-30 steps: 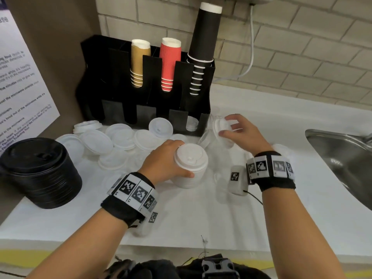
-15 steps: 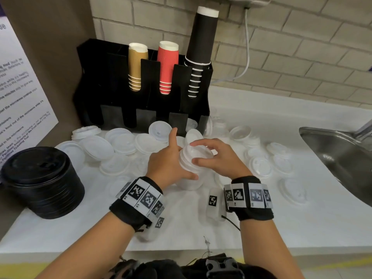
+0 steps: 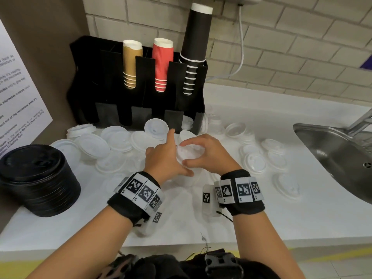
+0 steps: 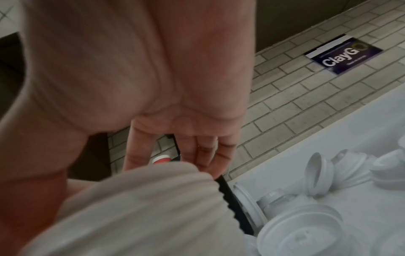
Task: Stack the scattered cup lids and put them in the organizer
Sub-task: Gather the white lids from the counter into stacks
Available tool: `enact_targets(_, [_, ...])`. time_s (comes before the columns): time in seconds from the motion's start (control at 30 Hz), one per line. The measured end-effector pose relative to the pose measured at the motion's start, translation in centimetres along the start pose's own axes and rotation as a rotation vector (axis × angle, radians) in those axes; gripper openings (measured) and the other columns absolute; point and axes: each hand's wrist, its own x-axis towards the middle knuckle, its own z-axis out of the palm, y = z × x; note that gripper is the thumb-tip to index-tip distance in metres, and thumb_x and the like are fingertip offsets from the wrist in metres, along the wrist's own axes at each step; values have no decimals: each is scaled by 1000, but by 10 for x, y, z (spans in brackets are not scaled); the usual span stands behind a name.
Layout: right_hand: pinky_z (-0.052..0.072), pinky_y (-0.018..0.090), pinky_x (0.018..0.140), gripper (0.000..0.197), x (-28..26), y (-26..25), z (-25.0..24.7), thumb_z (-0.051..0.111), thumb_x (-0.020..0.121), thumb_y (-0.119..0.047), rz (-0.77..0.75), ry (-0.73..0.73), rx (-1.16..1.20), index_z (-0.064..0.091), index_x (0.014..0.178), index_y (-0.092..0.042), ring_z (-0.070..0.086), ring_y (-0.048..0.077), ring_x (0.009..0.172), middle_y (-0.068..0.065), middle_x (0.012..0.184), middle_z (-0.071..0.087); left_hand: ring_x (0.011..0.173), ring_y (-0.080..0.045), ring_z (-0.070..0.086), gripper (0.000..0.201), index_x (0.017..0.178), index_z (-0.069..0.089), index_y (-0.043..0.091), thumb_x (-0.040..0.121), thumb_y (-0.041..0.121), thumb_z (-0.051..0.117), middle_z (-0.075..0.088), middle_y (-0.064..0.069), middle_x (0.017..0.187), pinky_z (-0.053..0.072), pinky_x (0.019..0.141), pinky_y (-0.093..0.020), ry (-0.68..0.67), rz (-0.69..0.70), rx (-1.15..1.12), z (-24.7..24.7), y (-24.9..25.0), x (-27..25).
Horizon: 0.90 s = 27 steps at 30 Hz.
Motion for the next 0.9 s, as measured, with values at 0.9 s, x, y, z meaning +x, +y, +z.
enact_targets(0.9, [41,36,85,66,-61,176,-136,73,78,-49,986,-92,-376,56,124,-5,54,32,115,13,127,58,112,-17,56,69,121,56,41,60,56,84,64,15,112,37,97,-40,-33,-14,52,-7,3,1])
